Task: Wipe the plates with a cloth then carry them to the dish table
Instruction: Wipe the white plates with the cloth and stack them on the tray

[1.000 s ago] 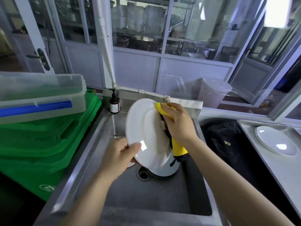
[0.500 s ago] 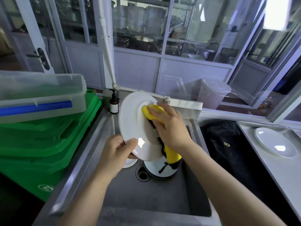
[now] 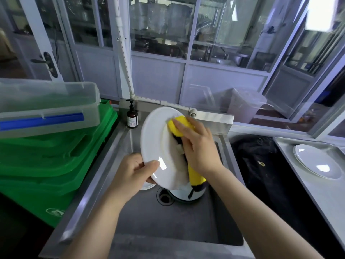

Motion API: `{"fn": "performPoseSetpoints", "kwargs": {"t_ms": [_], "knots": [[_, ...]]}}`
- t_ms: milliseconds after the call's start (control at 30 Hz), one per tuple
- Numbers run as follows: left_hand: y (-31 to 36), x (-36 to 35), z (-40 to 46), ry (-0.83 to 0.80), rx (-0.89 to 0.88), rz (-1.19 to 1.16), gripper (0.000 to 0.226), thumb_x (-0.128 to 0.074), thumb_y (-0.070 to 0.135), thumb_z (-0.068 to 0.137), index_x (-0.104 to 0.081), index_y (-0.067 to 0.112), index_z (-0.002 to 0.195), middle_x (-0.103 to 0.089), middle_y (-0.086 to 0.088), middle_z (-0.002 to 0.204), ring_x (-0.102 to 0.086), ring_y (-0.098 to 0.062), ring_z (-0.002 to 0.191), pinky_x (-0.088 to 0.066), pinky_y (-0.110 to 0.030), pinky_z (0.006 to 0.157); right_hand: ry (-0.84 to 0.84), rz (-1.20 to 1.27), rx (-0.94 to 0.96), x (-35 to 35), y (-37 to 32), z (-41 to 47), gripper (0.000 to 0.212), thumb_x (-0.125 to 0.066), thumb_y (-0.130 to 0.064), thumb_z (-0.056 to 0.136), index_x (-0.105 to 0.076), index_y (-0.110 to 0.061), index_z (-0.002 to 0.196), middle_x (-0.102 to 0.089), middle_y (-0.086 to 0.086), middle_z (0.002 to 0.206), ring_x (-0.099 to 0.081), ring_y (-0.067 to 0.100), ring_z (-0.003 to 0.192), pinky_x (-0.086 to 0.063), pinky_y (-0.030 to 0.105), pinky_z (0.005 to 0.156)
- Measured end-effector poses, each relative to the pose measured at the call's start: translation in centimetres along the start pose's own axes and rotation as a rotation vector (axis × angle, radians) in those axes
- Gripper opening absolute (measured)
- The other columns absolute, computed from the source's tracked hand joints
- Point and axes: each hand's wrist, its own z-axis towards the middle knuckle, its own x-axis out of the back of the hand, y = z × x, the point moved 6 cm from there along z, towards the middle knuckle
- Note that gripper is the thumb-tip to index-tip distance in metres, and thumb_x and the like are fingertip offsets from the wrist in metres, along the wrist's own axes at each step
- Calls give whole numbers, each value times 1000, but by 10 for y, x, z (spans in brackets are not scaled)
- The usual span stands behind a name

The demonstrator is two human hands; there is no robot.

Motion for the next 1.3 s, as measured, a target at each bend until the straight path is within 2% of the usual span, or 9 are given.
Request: {"fn": "performPoseSetpoints", "kwargs": {"t_ms": [133, 233, 433, 600, 833, 900, 1033, 1100, 1300], "knots": [[-3, 2, -2, 18, -34, -15, 37, -65, 41, 66, -67, 5, 72, -66, -10, 62, -67, -16, 60, -53, -26, 51, 28, 51, -144, -6, 36, 3, 46, -45, -11, 98, -49, -31, 138, -45, 4, 144, -45, 27, 126, -39, 33, 103], [-9, 11, -3, 45, -1, -110, 27, -66, 40, 66, -73, 15, 75, -72, -4, 71, -70, -14, 68, -54, -25, 52, 158, 247, -435, -2, 70, -9, 40, -42, -15, 98, -56, -31, 131, -62, -20, 106, -58, 2, 94, -44, 12, 76], [-22, 23, 1, 60, 53, -403, 24, -55, 18, 81, -77, 26, 85, -74, 4, 86, -70, -11, 79, -53, -23, 51, 116, 857, -977, -10, 95, -28, 19, -56, -23, 91, -69, -16, 78, -67, 13, 82, -64, 28, 75, -54, 44, 77], [-29, 20, 1, -1, 58, -486, 36, -44, 11, 91, -76, 29, 94, -74, 7, 91, -70, -7, 84, -54, -20, 53, -113, 1009, -787, 1, 67, -14, 20, -78, -27, 75, -72, -12, 87, -74, 11, 87, -72, 27, 74, -57, 33, 57], [-38, 17, 5, -228, 177, -475, 23, -68, 22, 84, -74, 23, 105, -74, -7, 102, -71, -21, 91, -59, -31, 65, -215, 1312, -643, 16, 49, -3, 42, -71, -7, 77, -63, -3, 118, -70, 19, 104, -69, 34, 89, -56, 41, 72], [-38, 22, 11, -294, 204, -475, 48, -88, 42, 62, -75, 22, 104, -74, -8, 101, -72, -21, 89, -60, -33, 65, -259, 1305, -592, 22, 47, 1, 42, -70, -7, 77, -63, -3, 119, -68, 21, 109, -67, 37, 93, -56, 44, 77], [-28, 39, 35, -140, 348, -595, 44, -64, 59, 72, -80, 23, 92, -76, -4, 95, -73, -18, 86, -59, -31, 65, -359, 1223, -577, 28, 46, 7, 49, -73, -9, 73, -63, -3, 120, -63, 26, 118, -63, 43, 101, -52, 53, 88], [-14, 39, 47, -167, 364, -467, 48, -45, 55, 79, -80, 23, 88, -76, -5, 91, -73, -19, 83, -59, -31, 68, -378, 1194, -602, 26, 48, 8, 52, -72, -9, 72, -61, -1, 122, -62, 27, 119, -62, 43, 102, -50, 54, 91], [25, 28, 66, -277, 243, -215, 47, -76, 33, 57, -66, 9, 96, -73, -9, 81, -70, -26, 74, -58, -36, 66, -205, 1095, -681, 22, 65, 6, 34, -78, -16, 73, -70, -5, 104, -71, 17, 99, -67, 33, 88, -57, 42, 78]]}}
